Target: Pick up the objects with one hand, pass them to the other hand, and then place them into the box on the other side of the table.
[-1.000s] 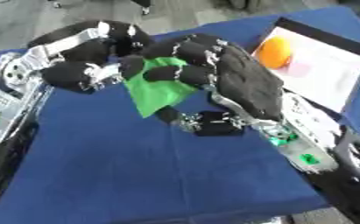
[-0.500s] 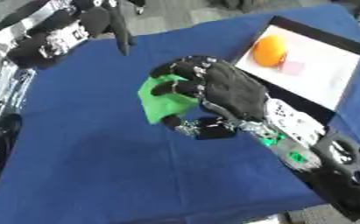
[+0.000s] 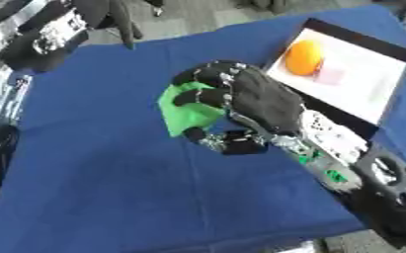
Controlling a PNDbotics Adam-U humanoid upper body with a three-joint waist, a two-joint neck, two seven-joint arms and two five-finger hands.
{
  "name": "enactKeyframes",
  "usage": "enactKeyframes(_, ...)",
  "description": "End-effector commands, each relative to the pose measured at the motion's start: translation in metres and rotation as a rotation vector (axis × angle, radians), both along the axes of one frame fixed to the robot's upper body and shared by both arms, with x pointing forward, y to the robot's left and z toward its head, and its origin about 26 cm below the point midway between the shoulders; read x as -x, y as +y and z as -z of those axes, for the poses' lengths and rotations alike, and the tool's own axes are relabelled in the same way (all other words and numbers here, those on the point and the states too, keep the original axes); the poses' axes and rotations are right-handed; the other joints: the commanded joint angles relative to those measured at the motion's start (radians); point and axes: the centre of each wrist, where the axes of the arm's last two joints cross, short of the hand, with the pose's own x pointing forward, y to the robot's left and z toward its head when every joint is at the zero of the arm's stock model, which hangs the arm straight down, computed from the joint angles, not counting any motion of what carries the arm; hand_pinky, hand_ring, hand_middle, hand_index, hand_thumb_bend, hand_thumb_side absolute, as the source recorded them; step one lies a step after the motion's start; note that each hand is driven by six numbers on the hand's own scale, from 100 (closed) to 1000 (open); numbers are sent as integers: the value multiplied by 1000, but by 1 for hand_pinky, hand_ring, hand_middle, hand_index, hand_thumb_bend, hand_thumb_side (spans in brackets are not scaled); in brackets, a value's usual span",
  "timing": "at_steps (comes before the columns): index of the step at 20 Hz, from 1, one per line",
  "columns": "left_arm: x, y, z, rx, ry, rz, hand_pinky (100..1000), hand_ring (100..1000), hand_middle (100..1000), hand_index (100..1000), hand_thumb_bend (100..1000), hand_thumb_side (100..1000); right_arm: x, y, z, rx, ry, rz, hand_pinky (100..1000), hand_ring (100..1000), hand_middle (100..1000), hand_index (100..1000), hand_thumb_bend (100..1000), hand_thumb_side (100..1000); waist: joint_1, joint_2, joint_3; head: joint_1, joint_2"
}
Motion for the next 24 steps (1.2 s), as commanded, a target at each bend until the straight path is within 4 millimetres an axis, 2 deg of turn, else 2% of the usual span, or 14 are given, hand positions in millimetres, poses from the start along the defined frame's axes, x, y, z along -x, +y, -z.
enactKeyframes(1, 5, 12, -10, 27, -32, -24, 695, 488, 468, 571, 100, 630, -2, -13, -23, -18, -92, 65, 391, 401, 186, 255, 100, 100, -3, -13, 1, -10, -3)
enactKeyframes(4, 9, 24, -5, 62, -30, -64, 695, 488, 468, 571, 100, 622, -15, -33, -33, -61, -123, 180, 391, 402, 172, 270, 100, 100, -2, -13, 4, -24, -3)
enactKeyframes(9, 19, 48, 8, 128, -28, -165, 694, 489, 469, 571, 100, 617, -41, -83, -26, -178, -59, 404, 391, 404, 147, 316, 100, 100, 1, -13, 9, -54, -3)
enactKeyframes(10, 21, 54, 11, 142, -24, -189, 694, 488, 468, 570, 100, 621, -46, -95, -24, -200, -42, 453, 390, 405, 144, 327, 100, 208, 1, -13, 9, -60, -3)
enactKeyframes(12, 25, 65, 19, 167, -12, -239, 693, 488, 468, 569, 100, 626, -53, -119, -21, -240, -10, 552, 391, 405, 143, 330, 100, 287, 0, -13, 11, -71, -3)
enactKeyframes(13, 26, 69, 22, 175, -6, -259, 693, 488, 468, 569, 100, 632, -57, -130, -21, -260, 3, 599, 399, 411, 147, 343, 100, 364, -1, -12, 13, -76, -3)
enactKeyframes(14, 27, 74, 27, 182, 5, -282, 693, 488, 468, 569, 100, 637, -59, -143, -20, -276, 18, 648, 411, 420, 157, 359, 100, 399, -2, -13, 14, -80, -3)
enactKeyframes(15, 29, 77, 31, 188, 14, -302, 693, 488, 468, 569, 100, 641, -61, -156, -20, -289, 34, 698, 429, 434, 169, 372, 100, 378, -4, -13, 16, -83, -3)
enactKeyframes(17, 31, 83, 39, 199, 32, -335, 692, 488, 469, 569, 100, 649, -65, -183, -22, -306, 72, 804, 502, 488, 239, 461, 100, 308, -9, -14, 21, -89, -3)
enactKeyframes(18, 31, 85, 43, 204, 41, -349, 692, 489, 469, 568, 100, 656, -66, -197, -22, -307, 92, 864, 600, 572, 386, 628, 100, 234, -12, -14, 24, -93, -3)
enactKeyframes(19, 32, 87, 47, 208, 51, -361, 692, 489, 469, 569, 100, 661, -65, -212, -20, -294, 112, 927, 670, 658, 528, 753, 100, 200, -16, -14, 28, -97, -3)
enactKeyframes(20, 32, 88, 50, 212, 60, -370, 692, 489, 470, 569, 100, 665, -65, -223, -16, -265, 134, 984, 718, 730, 633, 823, 100, 200, -19, -14, 31, -99, -3)
enactKeyframes(22, 33, 89, 55, 216, 73, -385, 692, 490, 470, 570, 100, 670, -66, -238, -7, -187, 178, 1080, 783, 796, 782, 906, 100, 216, -25, -15, 35, -100, -3)
enactKeyframes(24, 33, 90, 60, 218, 85, -396, 692, 490, 471, 570, 100, 678, -69, -248, 1, -113, 221, 1157, 852, 860, 885, 974, 100, 232, -29, -16, 39, -100, -3)
